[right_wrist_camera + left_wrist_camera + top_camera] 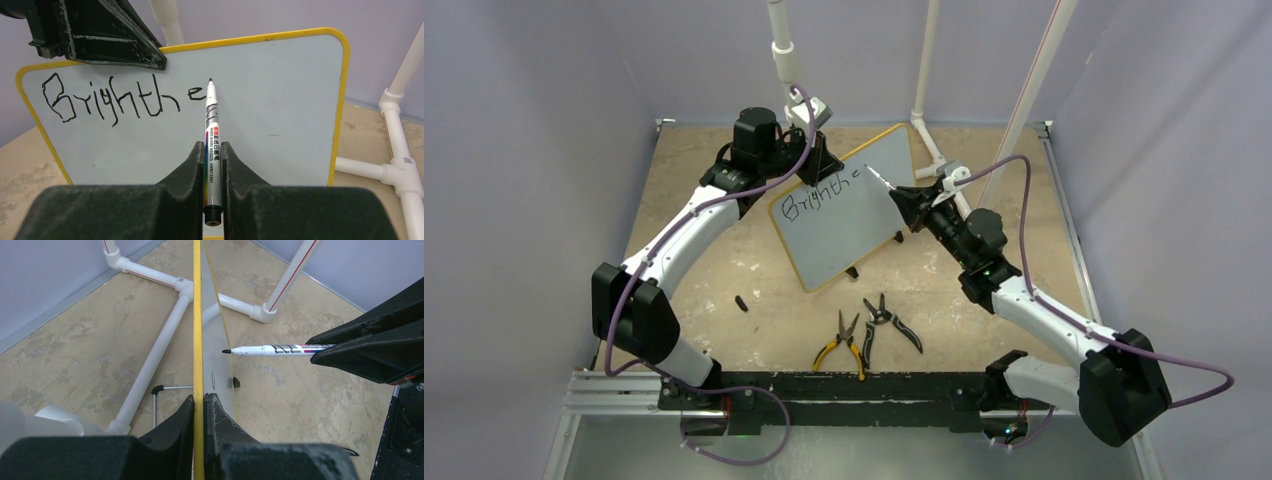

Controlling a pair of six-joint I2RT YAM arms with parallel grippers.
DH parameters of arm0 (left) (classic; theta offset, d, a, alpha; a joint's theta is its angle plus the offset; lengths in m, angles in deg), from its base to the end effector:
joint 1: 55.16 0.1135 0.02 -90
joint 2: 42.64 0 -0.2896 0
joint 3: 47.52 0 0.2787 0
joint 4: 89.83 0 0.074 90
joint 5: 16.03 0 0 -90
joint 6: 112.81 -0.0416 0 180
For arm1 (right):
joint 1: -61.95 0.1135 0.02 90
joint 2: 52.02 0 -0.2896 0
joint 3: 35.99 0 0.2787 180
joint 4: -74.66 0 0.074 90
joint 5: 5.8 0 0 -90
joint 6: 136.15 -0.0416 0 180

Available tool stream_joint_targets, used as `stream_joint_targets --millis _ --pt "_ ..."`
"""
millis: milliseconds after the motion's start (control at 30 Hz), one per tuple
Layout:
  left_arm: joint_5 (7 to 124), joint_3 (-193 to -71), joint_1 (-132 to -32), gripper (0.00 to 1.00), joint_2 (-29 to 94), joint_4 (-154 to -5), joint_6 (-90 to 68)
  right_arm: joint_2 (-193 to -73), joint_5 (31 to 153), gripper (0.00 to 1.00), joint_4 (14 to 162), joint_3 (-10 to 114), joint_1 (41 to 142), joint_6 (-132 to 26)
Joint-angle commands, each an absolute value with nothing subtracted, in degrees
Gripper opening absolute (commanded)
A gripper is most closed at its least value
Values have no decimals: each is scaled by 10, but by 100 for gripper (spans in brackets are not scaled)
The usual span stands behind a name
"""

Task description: Write a sentence on the whiteboard

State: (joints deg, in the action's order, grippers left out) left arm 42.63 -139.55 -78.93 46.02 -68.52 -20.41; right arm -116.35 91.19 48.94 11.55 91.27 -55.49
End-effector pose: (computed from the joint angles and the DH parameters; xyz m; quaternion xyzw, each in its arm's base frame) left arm 0.3534 -0.1793 0.3857 0.3005 0.7357 -0.3410 0.5022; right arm 0.2375 0.1392 0.3119 -0.1582 0.6308 0.2885 0.7027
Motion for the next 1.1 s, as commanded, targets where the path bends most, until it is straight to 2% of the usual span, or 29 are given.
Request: stream_joint_targets --millis 0,1067 --pt "423 -1396 -790 0 455 -713 -215 -1167 899 0 470 126 914 -555" --pt "418 -1394 -790 0 453 -718 -213 -1186 931 0 487 119 918 -550"
